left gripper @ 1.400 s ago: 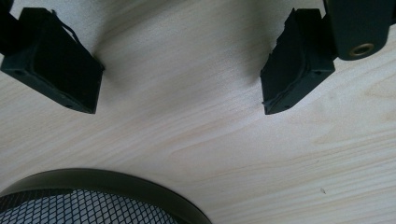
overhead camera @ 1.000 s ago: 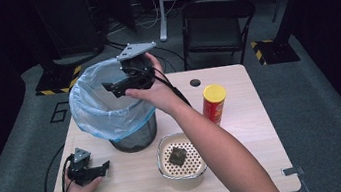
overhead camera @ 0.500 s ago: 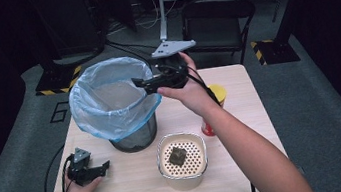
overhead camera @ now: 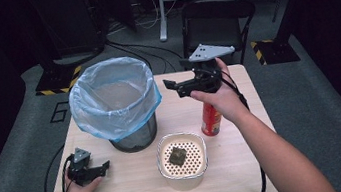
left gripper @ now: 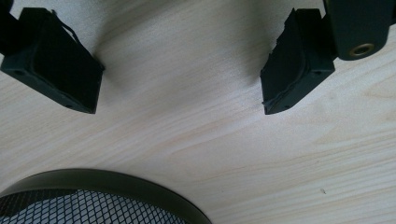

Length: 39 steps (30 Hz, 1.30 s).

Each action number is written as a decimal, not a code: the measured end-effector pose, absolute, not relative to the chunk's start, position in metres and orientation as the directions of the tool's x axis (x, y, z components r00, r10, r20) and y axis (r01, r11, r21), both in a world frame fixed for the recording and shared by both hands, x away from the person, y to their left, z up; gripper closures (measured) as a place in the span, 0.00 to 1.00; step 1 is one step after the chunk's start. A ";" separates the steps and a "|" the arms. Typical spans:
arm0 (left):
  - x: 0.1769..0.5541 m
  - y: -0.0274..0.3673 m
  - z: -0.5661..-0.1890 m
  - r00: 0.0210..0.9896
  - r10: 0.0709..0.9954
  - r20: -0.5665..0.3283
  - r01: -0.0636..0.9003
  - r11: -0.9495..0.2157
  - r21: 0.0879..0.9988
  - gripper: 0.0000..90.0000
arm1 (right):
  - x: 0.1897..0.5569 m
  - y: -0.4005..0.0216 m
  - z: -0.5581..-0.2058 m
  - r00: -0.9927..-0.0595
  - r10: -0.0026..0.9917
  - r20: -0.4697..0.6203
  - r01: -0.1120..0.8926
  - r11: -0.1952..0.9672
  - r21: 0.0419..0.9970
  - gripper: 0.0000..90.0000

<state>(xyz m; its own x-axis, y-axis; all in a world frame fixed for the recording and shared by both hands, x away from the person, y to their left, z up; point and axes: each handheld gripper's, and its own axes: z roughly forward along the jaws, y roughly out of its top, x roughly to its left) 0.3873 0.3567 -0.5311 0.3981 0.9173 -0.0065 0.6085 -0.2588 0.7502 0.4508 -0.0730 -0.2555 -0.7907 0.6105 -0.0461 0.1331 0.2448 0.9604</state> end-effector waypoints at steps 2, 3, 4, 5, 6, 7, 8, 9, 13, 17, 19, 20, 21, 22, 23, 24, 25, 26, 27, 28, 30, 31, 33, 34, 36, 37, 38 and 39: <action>0.387 0.357 -0.531 0.398 0.917 -0.006 0.609 -0.259 0.750 0.14 | 0.448 -0.080 -0.258 -0.785 0.617 -0.055 0.128 0.248 0.960 0.15; 0.387 0.357 -0.531 0.398 0.917 -0.006 0.609 -0.259 0.750 0.14 | 0.447 -0.083 -0.259 -0.786 0.616 -0.061 0.124 0.254 0.959 0.15; 0.387 0.357 -0.531 0.398 0.917 -0.006 0.609 -0.259 0.750 0.14 | 0.446 -0.086 -0.260 -0.787 0.614 -0.056 0.128 0.252 0.959 0.15; 0.387 0.357 -0.531 0.398 0.917 -0.006 0.609 -0.259 0.750 0.14 | 0.446 -0.089 -0.262 -0.786 0.616 -0.056 0.127 0.250 0.960 0.15; 0.387 0.357 -0.531 0.398 0.917 -0.006 0.609 -0.259 0.750 0.14 | 0.445 -0.092 -0.263 -0.783 0.620 -0.060 0.125 0.251 0.960 0.15; 0.387 0.357 -0.531 0.398 0.917 -0.006 0.608 -0.259 0.750 0.14 | 0.445 -0.094 -0.265 -0.780 0.623 -0.060 0.127 0.252 0.959 0.15; 0.387 0.357 -0.531 0.399 0.917 -0.006 0.608 -0.260 0.750 0.14 | 0.445 -0.097 -0.266 -0.778 0.625 -0.065 0.123 0.253 0.960 0.15; 0.387 0.357 -0.531 0.399 0.917 -0.006 0.608 -0.259 0.750 0.14 | 0.444 -0.098 -0.267 -0.777 0.627 -0.061 0.125 0.249 0.961 0.15; 0.387 0.357 -0.531 0.399 0.917 -0.007 0.608 -0.259 0.750 0.14 | 0.442 -0.107 -0.272 -0.759 0.648 -0.060 0.130 0.241 0.962 0.12; 0.387 0.357 -0.531 0.401 0.916 -0.007 0.611 -0.262 0.747 0.14 | 0.438 -0.114 -0.278 -0.738 0.671 -0.075 0.135 0.256 0.957 0.13; 0.387 0.357 -0.531 0.402 0.916 -0.005 0.611 -0.264 0.746 0.14 | 0.436 -0.118 -0.281 -0.733 0.675 -0.083 0.133 0.262 0.956 0.13; 0.387 0.357 -0.530 0.406 0.914 -0.007 0.615 -0.267 0.742 0.14 | 0.435 -0.120 -0.282 -0.728 0.678 -0.095 0.125 0.269 0.955 0.13; 0.387 0.357 -0.530 0.406 0.914 -0.008 0.615 -0.267 0.742 0.14 | 0.432 -0.123 -0.284 -0.723 0.683 -0.101 0.131 0.279 0.951 0.14; 0.387 0.357 -0.530 0.406 0.914 -0.008 0.615 -0.267 0.742 0.14 | 0.431 -0.125 -0.285 -0.722 0.684 -0.101 0.132 0.280 0.951 0.15; 0.387 0.357 -0.530 0.406 0.914 -0.008 0.615 -0.267 0.742 0.14 | 0.429 -0.127 -0.287 -0.719 0.688 -0.100 0.136 0.281 0.950 0.15; 0.387 0.357 -0.530 0.406 0.914 -0.007 0.615 -0.267 0.742 0.14 | 0.427 -0.130 -0.288 -0.714 0.693 -0.100 0.141 0.283 0.949 0.15; 0.387 0.357 -0.530 0.406 0.914 -0.008 0.615 -0.267 0.742 0.14 | 0.426 -0.133 -0.290 -0.712 0.695 -0.103 0.140 0.284 0.949 0.15; 0.387 0.357 -0.530 0.406 0.914 -0.008 0.615 -0.267 0.742 0.14 | 0.424 -0.136 -0.292 -0.707 0.699 -0.106 0.142 0.287 0.947 0.15; 0.387 0.357 -0.530 0.406 0.914 -0.008 0.615 -0.267 0.742 0.14 | 0.423 -0.138 -0.293 -0.703 0.703 -0.108 0.144 0.288 0.947 0.15; 0.387 0.357 -0.530 0.407 0.914 -0.008 0.615 -0.268 0.742 0.14 | 0.422 -0.141 -0.295 -0.699 0.706 -0.113 0.142 0.292 0.946 0.15; 0.387 0.357 -0.530 0.406 0.914 -0.008 0.615 -0.267 0.741 0.14 | 0.421 -0.146 -0.299 -0.692 0.714 -0.106 0.148 0.285 0.947 0.14; 0.387 0.357 -0.530 0.406 0.914 -0.008 0.615 -0.267 0.742 0.14 | 0.420 -0.149 -0.302 -0.685 0.722 -0.100 0.155 0.279 0.948 0.14; 0.387 0.357 -0.530 0.406 0.914 -0.008 0.615 -0.267 0.742 0.14 | 0.419 -0.156 -0.308 -0.676 0.732 -0.086 0.162 0.261 0.952 0.14; 0.387 0.357 -0.530 0.406 0.914 -0.007 0.615 -0.268 0.742 0.14 | 0.419 -0.158 -0.311 -0.670 0.738 -0.080 0.169 0.256 0.952 0.14; 0.387 0.357 -0.530 0.406 0.914 -0.007 0.615 -0.267 0.742 0.14 | 0.419 -0.162 -0.317 -0.660 0.748 -0.065 0.182 0.243 0.953 0.14; 0.387 0.357 -0.530 0.406 0.914 -0.007 0.615 -0.267 0.742 0.14 | 0.419 -0.165 -0.320 -0.658 0.751 -0.058 0.189 0.239 0.952 0.14; 0.387 0.357 -0.530 0.405 0.914 -0.008 0.615 -0.266 0.742 0.14 | 0.419 -0.166 -0.322 -0.658 0.751 -0.059 0.191 0.241 0.951 0.14; 0.387 0.357 -0.530 0.405 0.914 -0.008 0.615 -0.266 0.742 0.14 | 0.418 -0.168 -0.324 -0.653 0.755 -0.057 0.196 0.241 0.950 0.14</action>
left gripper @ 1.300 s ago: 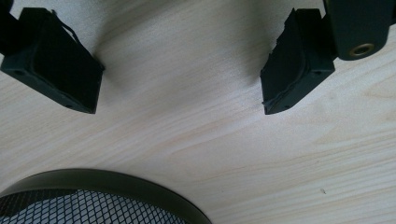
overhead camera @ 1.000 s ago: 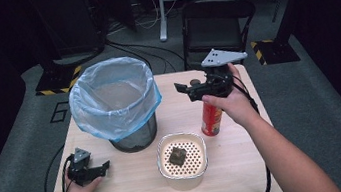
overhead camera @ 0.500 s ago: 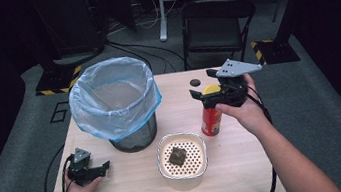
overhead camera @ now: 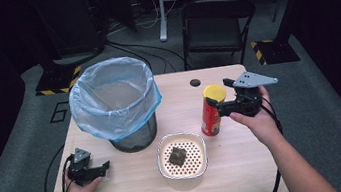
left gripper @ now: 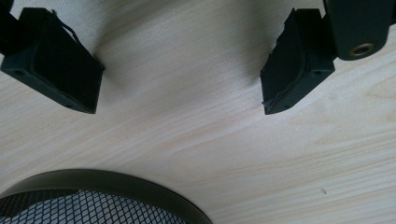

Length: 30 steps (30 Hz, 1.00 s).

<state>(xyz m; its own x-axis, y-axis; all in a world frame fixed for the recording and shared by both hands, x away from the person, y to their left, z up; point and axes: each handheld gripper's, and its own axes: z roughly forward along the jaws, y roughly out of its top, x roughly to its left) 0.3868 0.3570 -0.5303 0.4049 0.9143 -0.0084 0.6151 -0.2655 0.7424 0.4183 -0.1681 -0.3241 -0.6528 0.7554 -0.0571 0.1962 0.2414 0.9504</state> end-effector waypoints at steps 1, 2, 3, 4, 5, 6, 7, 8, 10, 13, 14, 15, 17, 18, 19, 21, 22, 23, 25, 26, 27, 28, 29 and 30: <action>0.387 0.357 -0.530 0.405 0.914 -0.008 0.615 -0.266 0.742 0.14 | 0.418 -0.170 -0.326 -0.650 0.757 -0.061 0.196 0.244 0.950 0.14; 0.387 0.357 -0.530 0.406 0.914 -0.007 0.615 -0.267 0.742 0.14 | 0.417 -0.171 -0.328 -0.647 0.760 -0.059 0.200 0.243 0.949 0.14; 0.387 0.357 -0.530 0.405 0.914 -0.009 0.615 -0.265 0.743 0.14 | 0.416 -0.174 -0.331 -0.645 0.762 -0.056 0.205 0.243 0.948 0.14; 0.387 0.357 -0.530 0.405 0.914 -0.008 0.615 -0.266 0.742 0.14 | 0.415 -0.175 -0.333 -0.645 0.763 -0.051 0.208 0.239 0.948 0.14; 0.387 0.357 -0.530 0.405 0.914 -0.008 0.615 -0.266 0.742 0.14 | 0.414 -0.176 -0.335 -0.642 0.765 -0.055 0.206 0.241 0.948 0.14; 0.387 0.357 -0.530 0.405 0.914 -0.008 0.615 -0.266 0.742 0.14 | 0.413 -0.177 -0.338 -0.638 0.769 -0.049 0.211 0.235 0.949 0.14; 0.387 0.357 -0.530 0.405 0.914 -0.008 0.615 -0.266 0.742 0.14 | 0.413 -0.179 -0.339 -0.638 0.768 -0.051 0.212 0.239 0.947 0.14; 0.387 0.357 -0.530 0.405 0.914 -0.008 0.615 -0.266 0.742 0.14 | 0.412 -0.180 -0.342 -0.635 0.771 -0.051 0.215 0.240 0.947 0.14; 0.387 0.357 -0.530 0.406 0.914 -0.007 0.615 -0.267 0.742 0.14 | 0.411 -0.182 -0.346 -0.628 0.777 -0.051 0.222 0.242 0.945 0.14; 0.387 0.357 -0.530 0.406 0.914 -0.008 0.615 -0.266 0.742 0.14 | 0.410 -0.186 -0.354 -0.622 0.781 -0.048 0.231 0.241 0.943 0.14; 0.387 0.357 -0.530 0.406 0.914 -0.007 0.615 -0.268 0.741 0.14 | 0.410 -0.187 -0.358 -0.618 0.784 -0.047 0.234 0.241 0.942 0.14; 0.387 0.357 -0.530 0.405 0.914 -0.008 0.615 -0.266 0.742 0.14 | 0.410 -0.188 -0.361 -0.616 0.787 -0.039 0.242 0.236 0.941 0.14; 0.387 0.357 -0.530 0.406 0.914 -0.008 0.615 -0.267 0.742 0.14 | 0.410 -0.189 -0.366 -0.613 0.789 -0.041 0.244 0.239 0.940 0.14; 0.387 0.357 -0.530 0.406 0.914 -0.008 0.615 -0.267 0.741 0.14 | 0.410 -0.189 -0.368 -0.612 0.789 -0.045 0.243 0.242 0.939 0.14; 0.387 0.357 -0.530 0.407 0.914 -0.008 0.615 -0.268 0.742 0.14 | 0.410 -0.190 -0.371 -0.609 0.792 -0.047 0.243 0.242 0.939 0.14; 0.387 0.357 -0.530 0.406 0.914 -0.008 0.615 -0.267 0.742 0.14 | 0.411 -0.191 -0.379 -0.603 0.796 -0.047 0.254 0.247 0.935 0.14; 0.387 0.357 -0.530 0.406 0.914 -0.008 0.615 -0.267 0.742 0.14 | 0.412 -0.191 -0.382 -0.599 0.799 -0.048 0.257 0.249 0.934 0.14; 0.387 0.357 -0.530 0.406 0.914 -0.007 0.615 -0.268 0.741 0.14 | 0.413 -0.192 -0.386 -0.596 0.802 -0.041 0.264 0.244 0.933 0.14; 0.387 0.357 -0.530 0.406 0.914 -0.008 0.615 -0.267 0.742 0.14 | 0.414 -0.193 -0.392 -0.593 0.805 -0.035 0.271 0.240 0.932 0.13; 0.387 0.357 -0.530 0.407 0.914 -0.007 0.615 -0.268 0.741 0.14 | 0.415 -0.193 -0.396 -0.592 0.805 -0.030 0.278 0.238 0.931 0.13; 0.387 0.357 -0.530 0.406 0.914 -0.008 0.615 -0.266 0.742 0.14 | 0.416 -0.193 -0.399 -0.595 0.803 -0.029 0.278 0.240 0.930 0.13; 0.387 0.357 -0.530 0.406 0.914 -0.008 0.615 -0.267 0.742 0.14 | 0.416 -0.193 -0.403 -0.591 0.806 -0.018 0.289 0.233 0.929 0.12; 0.387 0.357 -0.530 0.407 0.914 -0.007 0.615 -0.268 0.741 0.14 | 0.418 -0.193 -0.407 -0.588 0.809 -0.019 0.293 0.234 0.927 0.11; 0.387 0.357 -0.530 0.407 0.914 -0.008 0.615 -0.267 0.742 0.14 | 0.419 -0.193 -0.411 -0.588 0.809 -0.017 0.295 0.234 0.927 0.11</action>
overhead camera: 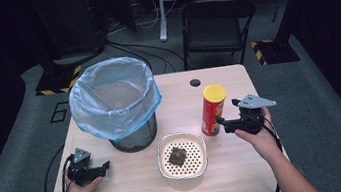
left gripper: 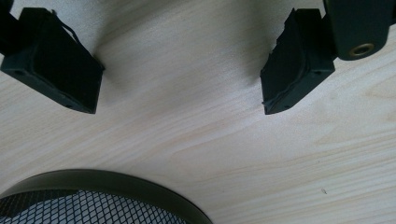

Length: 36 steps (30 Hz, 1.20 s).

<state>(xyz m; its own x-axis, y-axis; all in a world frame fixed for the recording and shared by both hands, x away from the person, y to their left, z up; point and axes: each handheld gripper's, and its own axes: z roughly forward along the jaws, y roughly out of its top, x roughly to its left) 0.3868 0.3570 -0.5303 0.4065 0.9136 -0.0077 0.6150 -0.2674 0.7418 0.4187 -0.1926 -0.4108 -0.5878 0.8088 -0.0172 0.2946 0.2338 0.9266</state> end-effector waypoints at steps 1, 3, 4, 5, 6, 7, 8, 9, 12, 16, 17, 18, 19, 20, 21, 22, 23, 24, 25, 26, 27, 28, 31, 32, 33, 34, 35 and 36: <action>0.387 0.357 -0.530 0.406 0.914 -0.009 0.615 -0.266 0.742 0.14 | 0.420 -0.192 -0.414 -0.587 0.809 -0.013 0.298 0.232 0.926 0.10; 0.387 0.357 -0.530 0.407 0.914 -0.008 0.615 -0.268 0.742 0.14 | 0.423 -0.192 -0.422 -0.587 0.810 -0.008 0.310 0.234 0.921 0.10; 0.387 0.357 -0.530 0.406 0.914 -0.008 0.615 -0.267 0.742 0.14 | 0.425 -0.191 -0.426 -0.587 0.809 -0.004 0.312 0.231 0.922 0.10; 0.387 0.357 -0.530 0.407 0.913 -0.007 0.615 -0.268 0.742 0.14 | 0.426 -0.191 -0.430 -0.591 0.807 -0.004 0.312 0.233 0.921 0.09; 0.387 0.357 -0.530 0.407 0.913 -0.007 0.615 -0.268 0.742 0.14 | 0.427 -0.190 -0.432 -0.590 0.808 -0.002 0.313 0.231 0.921 0.09; 0.387 0.357 -0.530 0.407 0.913 -0.008 0.615 -0.268 0.742 0.14 | 0.428 -0.190 -0.435 -0.590 0.808 -0.003 0.313 0.232 0.921 0.08; 0.387 0.357 -0.530 0.408 0.913 -0.008 0.615 -0.268 0.742 0.14 | 0.430 -0.189 -0.438 -0.588 0.809 -0.008 0.316 0.239 0.918 0.06; 0.387 0.357 -0.530 0.408 0.913 -0.008 0.615 -0.268 0.741 0.14 | 0.431 -0.187 -0.440 -0.584 0.812 -0.008 0.316 0.236 0.919 0.05; 0.387 0.357 -0.530 0.408 0.913 -0.008 0.615 -0.268 0.741 0.14 | 0.435 -0.184 -0.447 -0.580 0.815 0.000 0.330 0.235 0.914 0.04; 0.387 0.357 -0.530 0.409 0.912 -0.008 0.615 -0.269 0.741 0.14 | 0.441 -0.180 -0.456 -0.571 0.821 0.007 0.346 0.234 0.909 0.03; 0.387 0.357 -0.530 0.409 0.912 -0.008 0.615 -0.270 0.741 0.14 | 0.442 -0.179 -0.458 -0.569 0.822 0.006 0.347 0.233 0.908 0.03; 0.387 0.357 -0.530 0.409 0.912 -0.008 0.615 -0.270 0.741 0.14 | 0.444 -0.178 -0.462 -0.570 0.822 0.008 0.347 0.232 0.909 0.03; 0.387 0.357 -0.530 0.409 0.912 -0.008 0.615 -0.270 0.741 0.14 | 0.445 -0.176 -0.463 -0.566 0.824 0.008 0.351 0.232 0.907 0.03; 0.387 0.357 -0.530 0.409 0.912 -0.008 0.615 -0.270 0.741 0.14 | 0.447 -0.175 -0.465 -0.567 0.824 0.001 0.352 0.242 0.904 0.03; 0.387 0.357 -0.530 0.409 0.912 -0.008 0.615 -0.270 0.741 0.14 | 0.448 -0.174 -0.466 -0.566 0.824 -0.004 0.349 0.244 0.905 0.04; 0.387 0.357 -0.530 0.409 0.912 -0.008 0.615 -0.270 0.741 0.14 | 0.448 -0.173 -0.468 -0.561 0.828 0.003 0.356 0.238 0.904 0.05; 0.387 0.357 -0.530 0.409 0.912 -0.008 0.615 -0.270 0.741 0.14 | 0.450 -0.173 -0.469 -0.565 0.825 -0.008 0.348 0.248 0.904 0.05; 0.387 0.357 -0.530 0.409 0.912 -0.008 0.615 -0.270 0.741 0.14 | 0.451 -0.172 -0.470 -0.558 0.830 -0.001 0.353 0.239 0.905 0.06; 0.387 0.357 -0.530 0.409 0.912 -0.008 0.615 -0.270 0.741 0.14 | 0.452 -0.171 -0.471 -0.560 0.829 -0.003 0.350 0.240 0.906 0.07; 0.387 0.357 -0.530 0.409 0.913 -0.008 0.615 -0.269 0.741 0.14 | 0.452 -0.170 -0.472 -0.553 0.833 0.005 0.355 0.230 0.906 0.09; 0.387 0.357 -0.530 0.409 0.912 -0.008 0.615 -0.269 0.741 0.14 | 0.453 -0.169 -0.473 -0.555 0.832 -0.001 0.351 0.236 0.906 0.10; 0.387 0.357 -0.530 0.409 0.912 -0.008 0.615 -0.270 0.741 0.14 | 0.454 -0.168 -0.474 -0.555 0.832 0.000 0.353 0.235 0.906 0.10; 0.387 0.357 -0.530 0.409 0.912 -0.007 0.615 -0.270 0.741 0.14 | 0.455 -0.164 -0.477 -0.557 0.830 -0.001 0.355 0.240 0.903 0.11; 0.387 0.357 -0.530 0.409 0.912 -0.008 0.615 -0.270 0.741 0.14 | 0.456 -0.163 -0.478 -0.558 0.830 0.005 0.358 0.235 0.904 0.12; 0.387 0.357 -0.530 0.409 0.912 -0.008 0.615 -0.270 0.741 0.14 | 0.456 -0.162 -0.478 -0.554 0.832 0.004 0.361 0.237 0.902 0.12; 0.387 0.357 -0.530 0.409 0.912 -0.008 0.615 -0.269 0.741 0.14 | 0.456 -0.161 -0.479 -0.554 0.832 -0.002 0.360 0.241 0.901 0.12; 0.387 0.357 -0.530 0.409 0.912 -0.008 0.615 -0.269 0.741 0.14 | 0.457 -0.161 -0.481 -0.546 0.838 -0.009 0.358 0.243 0.901 0.16; 0.387 0.357 -0.530 0.409 0.912 -0.008 0.615 -0.269 0.741 0.14 | 0.458 -0.161 -0.481 -0.547 0.837 -0.017 0.351 0.249 0.903 0.16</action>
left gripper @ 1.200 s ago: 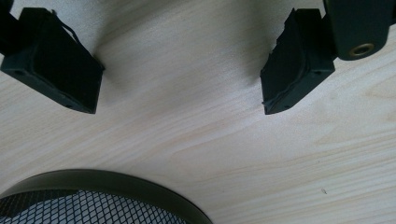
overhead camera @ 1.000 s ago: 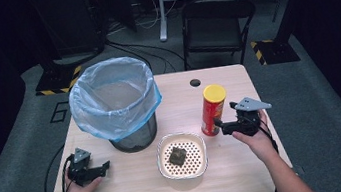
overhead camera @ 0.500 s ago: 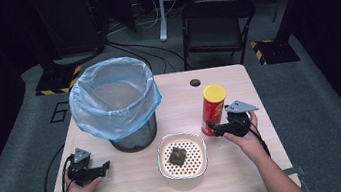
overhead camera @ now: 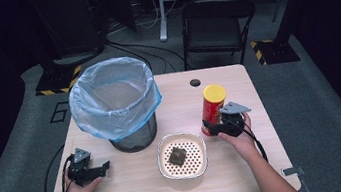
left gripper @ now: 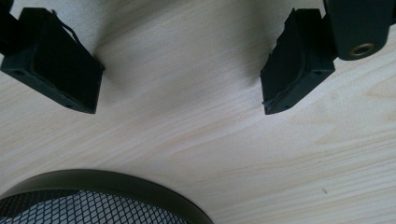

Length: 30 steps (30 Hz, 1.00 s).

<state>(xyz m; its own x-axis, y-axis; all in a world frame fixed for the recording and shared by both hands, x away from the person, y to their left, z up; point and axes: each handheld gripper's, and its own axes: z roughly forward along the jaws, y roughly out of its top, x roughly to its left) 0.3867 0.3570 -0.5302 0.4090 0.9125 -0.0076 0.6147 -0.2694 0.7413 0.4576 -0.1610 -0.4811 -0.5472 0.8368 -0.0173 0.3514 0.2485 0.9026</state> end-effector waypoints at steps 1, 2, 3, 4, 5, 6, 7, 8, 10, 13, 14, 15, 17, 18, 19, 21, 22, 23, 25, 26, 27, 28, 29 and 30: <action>0.387 0.357 -0.530 0.409 0.912 -0.008 0.615 -0.270 0.741 0.14 | 0.457 -0.160 -0.482 -0.542 0.840 -0.003 0.360 0.236 0.903 0.16; 0.387 0.357 -0.530 0.409 0.912 -0.008 0.615 -0.269 0.741 0.14 | 0.457 -0.160 -0.482 -0.538 0.843 0.009 0.367 0.225 0.903 0.16; 0.387 0.357 -0.530 0.409 0.912 -0.008 0.615 -0.270 0.741 0.14 | 0.457 -0.160 -0.483 -0.540 0.842 0.004 0.362 0.228 0.904 0.16; 0.387 0.357 -0.530 0.409 0.912 -0.008 0.615 -0.270 0.741 0.14 | 0.458 -0.161 -0.483 -0.541 0.841 -0.007 0.357 0.238 0.903 0.17; 0.387 0.357 -0.530 0.409 0.913 -0.008 0.615 -0.269 0.741 0.14 | 0.458 -0.160 -0.483 -0.538 0.843 -0.007 0.355 0.234 0.905 0.18; 0.387 0.357 -0.530 0.410 0.912 -0.008 0.615 -0.270 0.741 0.14 | 0.458 -0.160 -0.483 -0.537 0.843 -0.007 0.352 0.232 0.907 0.20; 0.387 0.357 -0.530 0.409 0.912 -0.008 0.615 -0.270 0.741 0.14 | 0.457 -0.160 -0.484 -0.538 0.843 -0.006 0.346 0.227 0.910 0.23; 0.387 0.357 -0.530 0.409 0.912 -0.008 0.615 -0.269 0.741 0.14 | 0.456 -0.160 -0.484 -0.540 0.842 -0.013 0.327 0.224 0.918 0.26; 0.387 0.357 -0.530 0.409 0.912 -0.008 0.615 -0.270 0.741 0.14 | 0.456 -0.160 -0.485 -0.536 0.844 -0.007 0.323 0.213 0.922 0.26; 0.387 0.357 -0.530 0.409 0.912 -0.008 0.615 -0.270 0.741 0.14 | 0.455 -0.162 -0.486 -0.541 0.841 -0.010 0.321 0.217 0.922 0.26; 0.387 0.357 -0.530 0.410 0.912 -0.008 0.615 -0.270 0.741 0.14 | 0.456 -0.162 -0.485 -0.543 0.840 -0.011 0.321 0.220 0.921 0.26; 0.387 0.357 -0.530 0.409 0.912 -0.008 0.615 -0.270 0.741 0.14 | 0.455 -0.162 -0.485 -0.544 0.839 -0.008 0.327 0.221 0.919 0.26; 0.387 0.357 -0.530 0.410 0.912 -0.008 0.615 -0.270 0.741 0.14 | 0.455 -0.164 -0.485 -0.552 0.834 -0.012 0.327 0.229 0.917 0.26; 0.387 0.357 -0.530 0.410 0.912 -0.008 0.615 -0.270 0.741 0.14 | 0.456 -0.163 -0.484 -0.547 0.837 -0.008 0.328 0.223 0.918 0.26; 0.387 0.357 -0.530 0.409 0.912 -0.008 0.615 -0.269 0.741 0.14 | 0.456 -0.164 -0.484 -0.548 0.836 -0.009 0.330 0.226 0.917 0.27; 0.387 0.357 -0.530 0.410 0.912 -0.008 0.615 -0.270 0.741 0.14 | 0.456 -0.164 -0.484 -0.550 0.835 -0.008 0.330 0.227 0.916 0.27; 0.387 0.357 -0.530 0.409 0.912 -0.008 0.615 -0.270 0.741 0.14 | 0.456 -0.163 -0.483 -0.549 0.836 -0.004 0.334 0.224 0.916 0.27; 0.387 0.357 -0.530 0.409 0.912 -0.008 0.615 -0.270 0.741 0.14 | 0.456 -0.164 -0.482 -0.550 0.835 -0.009 0.332 0.228 0.915 0.27; 0.387 0.357 -0.530 0.409 0.912 -0.008 0.615 -0.269 0.741 0.14 | 0.455 -0.163 -0.479 -0.556 0.832 -0.003 0.328 0.222 0.918 0.27; 0.387 0.357 -0.530 0.410 0.912 -0.007 0.615 -0.270 0.741 0.14 | 0.455 -0.163 -0.475 -0.559 0.829 -0.001 0.324 0.220 0.920 0.27; 0.387 0.357 -0.530 0.409 0.912 -0.008 0.615 -0.269 0.741 0.14 | 0.455 -0.163 -0.472 -0.564 0.826 -0.010 0.314 0.226 0.922 0.27; 0.387 0.357 -0.530 0.409 0.912 -0.008 0.615 -0.269 0.741 0.14 | 0.454 -0.163 -0.468 -0.567 0.824 -0.012 0.309 0.226 0.924 0.27; 0.387 0.357 -0.530 0.409 0.912 -0.008 0.615 -0.269 0.741 0.14 | 0.454 -0.162 -0.465 -0.570 0.821 -0.010 0.304 0.222 0.927 0.27; 0.387 0.357 -0.530 0.409 0.912 -0.008 0.615 -0.269 0.741 0.14 | 0.453 -0.162 -0.461 -0.574 0.819 -0.009 0.305 0.224 0.926 0.27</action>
<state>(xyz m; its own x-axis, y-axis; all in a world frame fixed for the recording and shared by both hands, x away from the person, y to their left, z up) 0.3868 0.3570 -0.5302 0.4094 0.9123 -0.0079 0.6147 -0.2694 0.7413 0.4534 -0.1618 -0.4608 -0.5743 0.8186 -0.0090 0.3049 0.2241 0.9257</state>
